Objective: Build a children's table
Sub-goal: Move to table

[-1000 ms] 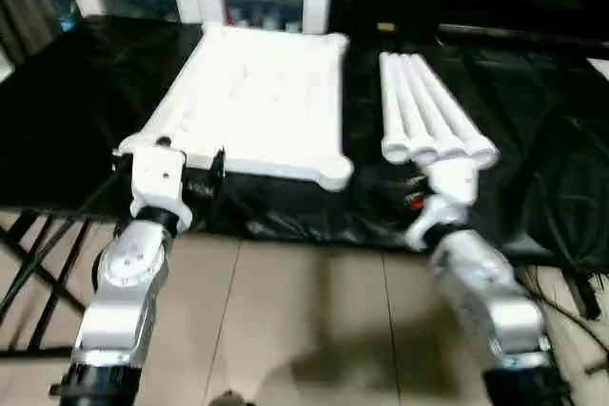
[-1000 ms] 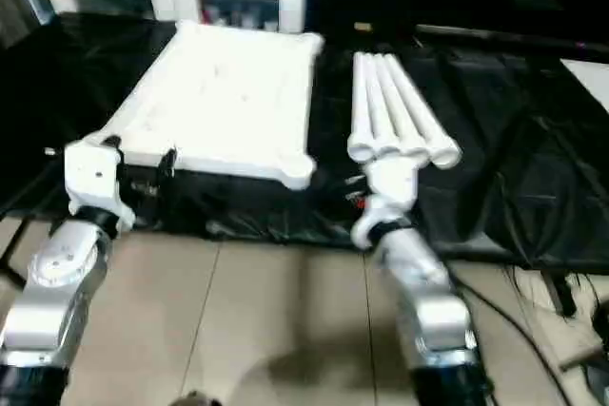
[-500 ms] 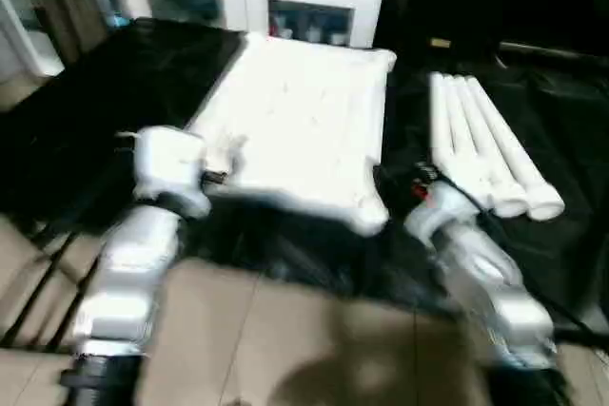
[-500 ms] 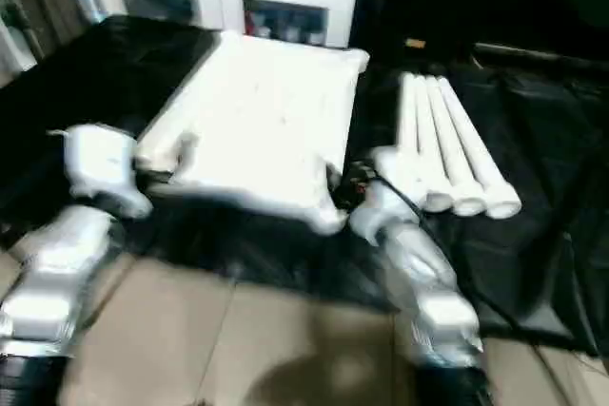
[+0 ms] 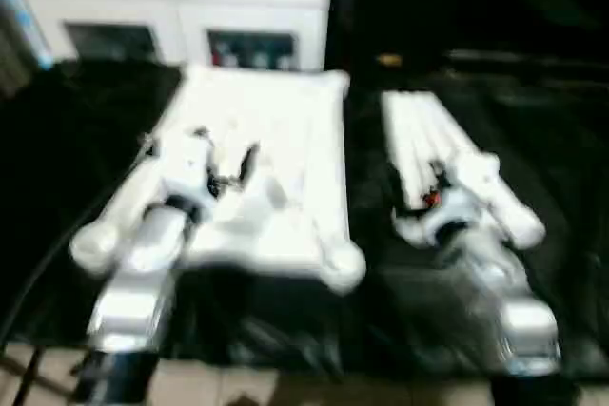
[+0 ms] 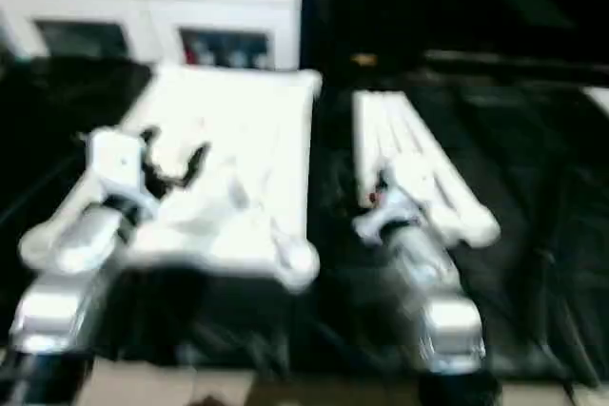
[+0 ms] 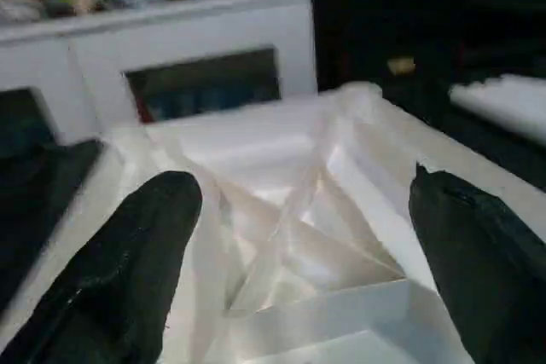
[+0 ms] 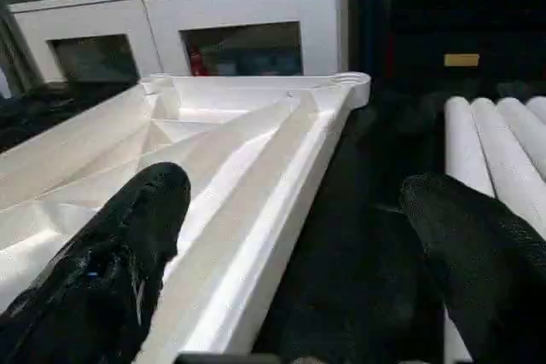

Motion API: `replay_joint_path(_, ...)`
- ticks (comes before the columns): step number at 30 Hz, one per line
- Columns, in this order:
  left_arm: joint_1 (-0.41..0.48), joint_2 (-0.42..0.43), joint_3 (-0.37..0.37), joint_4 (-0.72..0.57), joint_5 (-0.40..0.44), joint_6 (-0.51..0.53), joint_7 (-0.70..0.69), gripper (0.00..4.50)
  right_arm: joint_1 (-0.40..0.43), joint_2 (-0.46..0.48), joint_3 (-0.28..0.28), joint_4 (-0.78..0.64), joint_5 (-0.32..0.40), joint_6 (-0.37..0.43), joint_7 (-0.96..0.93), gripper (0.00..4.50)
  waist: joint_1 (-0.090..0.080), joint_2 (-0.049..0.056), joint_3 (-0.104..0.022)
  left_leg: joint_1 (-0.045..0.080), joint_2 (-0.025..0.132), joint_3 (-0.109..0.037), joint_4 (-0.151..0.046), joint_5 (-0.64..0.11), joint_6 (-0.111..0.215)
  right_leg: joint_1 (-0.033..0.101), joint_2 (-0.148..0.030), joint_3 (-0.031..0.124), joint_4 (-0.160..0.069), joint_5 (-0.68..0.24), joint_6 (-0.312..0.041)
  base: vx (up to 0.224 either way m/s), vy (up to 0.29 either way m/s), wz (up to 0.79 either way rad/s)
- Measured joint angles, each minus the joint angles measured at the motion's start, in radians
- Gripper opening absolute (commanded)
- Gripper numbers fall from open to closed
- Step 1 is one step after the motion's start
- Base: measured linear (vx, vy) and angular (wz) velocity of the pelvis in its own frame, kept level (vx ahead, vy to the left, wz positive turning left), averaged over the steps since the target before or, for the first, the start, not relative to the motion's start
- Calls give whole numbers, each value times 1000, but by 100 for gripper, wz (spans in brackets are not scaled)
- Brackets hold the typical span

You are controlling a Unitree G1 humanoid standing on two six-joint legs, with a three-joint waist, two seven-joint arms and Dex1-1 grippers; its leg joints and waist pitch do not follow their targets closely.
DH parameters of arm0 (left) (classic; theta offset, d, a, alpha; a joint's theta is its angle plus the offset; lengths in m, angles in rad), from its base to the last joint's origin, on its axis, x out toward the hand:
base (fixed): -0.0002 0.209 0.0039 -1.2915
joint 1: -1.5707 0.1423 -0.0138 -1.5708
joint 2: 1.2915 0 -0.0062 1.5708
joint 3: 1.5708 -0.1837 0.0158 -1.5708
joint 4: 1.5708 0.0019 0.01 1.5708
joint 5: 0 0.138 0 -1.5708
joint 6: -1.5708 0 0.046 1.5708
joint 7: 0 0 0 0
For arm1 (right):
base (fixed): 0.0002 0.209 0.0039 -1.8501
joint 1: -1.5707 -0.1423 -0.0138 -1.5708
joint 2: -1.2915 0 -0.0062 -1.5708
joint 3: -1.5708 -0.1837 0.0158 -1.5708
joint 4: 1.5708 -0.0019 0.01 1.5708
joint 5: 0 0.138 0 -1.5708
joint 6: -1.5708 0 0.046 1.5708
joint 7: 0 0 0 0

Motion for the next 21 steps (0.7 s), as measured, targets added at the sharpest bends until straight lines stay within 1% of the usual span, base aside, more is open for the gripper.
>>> replay_joint_path(1,-8,-11,-5,1,-1,0,-2,440,12,-12,-16,-2,0,9,2,450,-3,-10,-6,-6,-10,20,18,-12,14,-23,-13,29,14,7,14,76,147,-57)
replay_joint_path(2,-21,-24,-29,2,-1,-2,-5,440,23,-24,-28,-1,-2,14,3,450,-3,-14,-6,-42,-20,-18,64,-23,35,-25,-13,50,12,9,22,50,85,-25)
replay_joint_path(3,-31,-33,-58,-2,-1,-7,-12,440,28,-44,-42,4,-4,19,4,450,0,-6,-9,-59,-20,-66,100,-23,36,-25,-17,50,5,17,32,67,181,-37)
replay_joint_path(4,-30,-29,-68,-6,-2,-10,-22,440,25,-49,-45,5,-3,21,14,450,-10,0,-10,-56,-3,-120,66,-23,18,-21,-29,27,-6,30,40,-3,110,-37)
replay_joint_path(5,-31,-18,-68,-6,-3,-11,-33,440,21,-58,-41,3,-2,21,34,450,-25,10,-8,-52,17,-131,35,-13,-74,-10,-33,4,-19,39,43,5,164,-42)
replay_joint_path(6,-28,1,-68,-4,-12,-11,-60,440,20,-72,-26,2,6,23,74,450,-37,20,-4,-44,19,-130,34,-9,-69,-1,-30,-9,-33,48,24,-12,68,-30)
replay_joint_path(7,-22,32,-58,-2,-19,-12,-84,440,9,-93,9,-3,18,25,122,450,-49,25,-1,-40,21,-129,33,-9,-60,8,-23,-13,-44,51,-33,-21,150,-15)
replay_joint_path(8,-23,47,-48,0,-22,-12,-97,440,5,-101,25,-11,23,25,151,450,-52,30,2,-39,20,-129,33,-8,-52,18,-17,-13,-54,46,-46,-29,96,-10)
replay_joint_path(9,-23,54,-41,0,-22,-12,-110,440,5,-115,37,-18,26,26,177,450,-51,31,3,-36,18,-127,30,-6,-46,24,-15,-10,-63,47,-52,-66,161,-4)
replay_joint_path(10,-23,67,-39,4,-27,-12,-137,440,1,-138,47,-25,33,29,213,450,-48,30,5,-33,17,-119,23,-6,-45,31,-17,-7,-75,52,-54,-74,102,13)
replay_joint_path(11,-25,81,-43,14,-38,-14,-179,440,-3,-172,60,-26,41,31,257,450,-46,30,5,-31,18,-111,17,-2,-44,35,-19,-4,-82,54,-53,-74,102,13)
replay_joint_path(12,-25,92,-47,24,-46,-14,-213,440,-3,-196,61,-27,46,32,289,450,-42,27,7,-25,20,-101,8,0,-46,39,-22,-1,-88,57,-50,-69,47,17)
replay_joint_path(13,-27,114,-60,38,-68,-17,-279,440,-5,-232,61,-28,63,35,347,450,-38,21,9,-16,21,-84,-4,1,-47,40,-32,2,-90,57,-48,-56,-3,18)
replay_joint_path(14,-32,136,-77,48,-82,-24,-335,440,-11,-264,60,-29,72,38,392,450,-31,20,9,-13,22,-76,-9,1,-47,40,-34,7,-90,53,-42,-56,-3,18)
replay_joint_path(15,-36,150,-92,55,-90,-32,-379,440,-18,-287,58,-29,76,40,425,450,-25,19,9,-10,23,-69,-14,1,-47,40,-34,17,-91,48,-34,0,0,0)
replay_joint_path(16,-44,166,-113,63,-92,-36,-427,440,-27,-311,59,-29,81,41,465,450,-20,15,8,-9,24,-61,-21,2,-49,41,-34,23,-90,50,-28,0,0,0)
replay_joint_path(18,-54,173,-139,72,-91,-34,-464,440,-33,-332,58,-28,83,40,492,450,-17,14,8,-7,30,-53,-32,30,-45,39,-33,24,-90,59,-15,-30,-18,2)
replay_joint_path(19,-59,170,-151,87,-79,-31,-460,440,-39,-330,58,-17,79,39,484,450,-16,15,8,-6,34,-51,-33,32,-46,38,-32,24,-89,62,-8,0,0,0)
replay_joint_path(21,-66,162,-159,107,-54,-33,-440,440,-62,-318,54,12,69,39,452,450,-19,15,9,-5,36,-50,-38,35,-51,34,-31,22,-89,64,-4,0,0,0)
